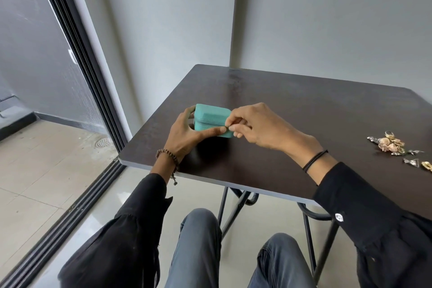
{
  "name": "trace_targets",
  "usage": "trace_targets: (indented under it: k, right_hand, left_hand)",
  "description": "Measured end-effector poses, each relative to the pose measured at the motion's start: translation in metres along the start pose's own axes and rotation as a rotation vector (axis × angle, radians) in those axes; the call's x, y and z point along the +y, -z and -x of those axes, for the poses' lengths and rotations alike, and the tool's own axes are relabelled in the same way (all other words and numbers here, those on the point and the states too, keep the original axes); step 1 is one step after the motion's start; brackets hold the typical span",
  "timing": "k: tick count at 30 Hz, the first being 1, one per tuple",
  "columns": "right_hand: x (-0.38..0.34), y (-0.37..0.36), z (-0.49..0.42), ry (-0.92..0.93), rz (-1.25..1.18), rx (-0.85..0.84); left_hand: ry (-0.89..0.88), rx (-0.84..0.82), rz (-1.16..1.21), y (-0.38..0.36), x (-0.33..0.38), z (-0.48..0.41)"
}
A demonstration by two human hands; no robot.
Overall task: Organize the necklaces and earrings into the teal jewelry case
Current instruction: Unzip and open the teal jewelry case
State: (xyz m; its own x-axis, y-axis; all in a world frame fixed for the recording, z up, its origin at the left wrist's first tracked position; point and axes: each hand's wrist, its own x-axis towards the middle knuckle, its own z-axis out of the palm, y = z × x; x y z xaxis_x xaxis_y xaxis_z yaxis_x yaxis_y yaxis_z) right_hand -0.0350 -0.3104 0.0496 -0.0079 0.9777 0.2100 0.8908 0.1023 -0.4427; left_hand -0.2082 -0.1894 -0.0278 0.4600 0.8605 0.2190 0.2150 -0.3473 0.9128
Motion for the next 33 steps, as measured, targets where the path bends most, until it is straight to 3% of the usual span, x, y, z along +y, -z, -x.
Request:
trace_targets:
  k: [6,14,22,28,33]
  right_hand:
    - [-0.003,-0.005,-0.007,0.181,0.195,0.087]
    - [-0.039,-0.021,-0.035,0.365,0.304,0.038]
    - [-0.040,-0.035,-0.081,0.068,0.239,0.063]
    - [-0.033,-0.038,-0.111,-0.298,-0.042,0.200]
    - [-0.016,-0.049,-0.113,-0.406,-0.130,0.238]
  left_hand:
    - [0.000,-0.117,0.126,0.010,0.001,0.002]
    - [-0.045,-0.085,-0.017,0.007,-0.010,-0.003]
    - [0.015,-0.164,0.081,0.006,-0.011,-0.006]
    - [-0.009,-0.186,0.079,0.005,-0.008,-0.003]
    - [-0.033,-0.203,-0.006,0.004,-0.010,-0.005]
